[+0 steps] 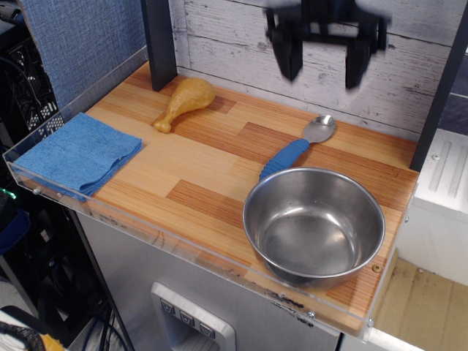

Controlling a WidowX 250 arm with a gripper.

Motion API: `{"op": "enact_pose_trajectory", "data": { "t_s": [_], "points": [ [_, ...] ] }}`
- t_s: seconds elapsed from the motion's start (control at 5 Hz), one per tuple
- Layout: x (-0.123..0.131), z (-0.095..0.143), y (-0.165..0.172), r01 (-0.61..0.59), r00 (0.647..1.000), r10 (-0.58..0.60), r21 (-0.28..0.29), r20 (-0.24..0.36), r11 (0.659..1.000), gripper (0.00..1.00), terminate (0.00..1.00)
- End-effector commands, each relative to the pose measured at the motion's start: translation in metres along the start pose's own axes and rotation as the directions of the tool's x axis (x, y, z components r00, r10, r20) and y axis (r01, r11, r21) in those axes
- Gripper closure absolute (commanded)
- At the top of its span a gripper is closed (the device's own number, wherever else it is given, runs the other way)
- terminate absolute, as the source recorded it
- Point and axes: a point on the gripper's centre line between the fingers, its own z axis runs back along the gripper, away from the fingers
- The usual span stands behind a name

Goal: Move the towel to the right and stop before pot

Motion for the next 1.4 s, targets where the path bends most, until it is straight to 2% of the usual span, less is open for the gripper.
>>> {"op": "enact_pose_trajectory", "data": {
  "t_s": [0.0,0.2,0.4,0.6,0.8,1.0,1.2],
  "points": [
    [0.007,0.052,0.030,0.042,0.999,-0.042,-0.022,0.026,0.999,0.00,0.00],
    [0.010,0.061,0.071,0.069,0.998,-0.069,0.011,-0.010,0.998,0.00,0.00],
    [0.004,0.073,0.104,0.050,0.999,-0.050,0.021,-0.004,0.999,0.00,0.00],
    [-0.009,0.075,0.137,0.014,1.000,-0.014,0.056,-0.004,0.998,0.00,0.00],
    [-0.019,0.060,0.171,-0.036,0.999,0.039,0.109,-0.028,0.993,0.00,0.00],
    [-0.024,0.042,0.205,-0.017,0.998,0.025,0.136,-0.060,0.991,0.00,0.00],
    [-0.039,0.030,0.226,0.006,0.994,0.008,0.130,-0.105,0.992,0.00,0.00]
  ]
}}
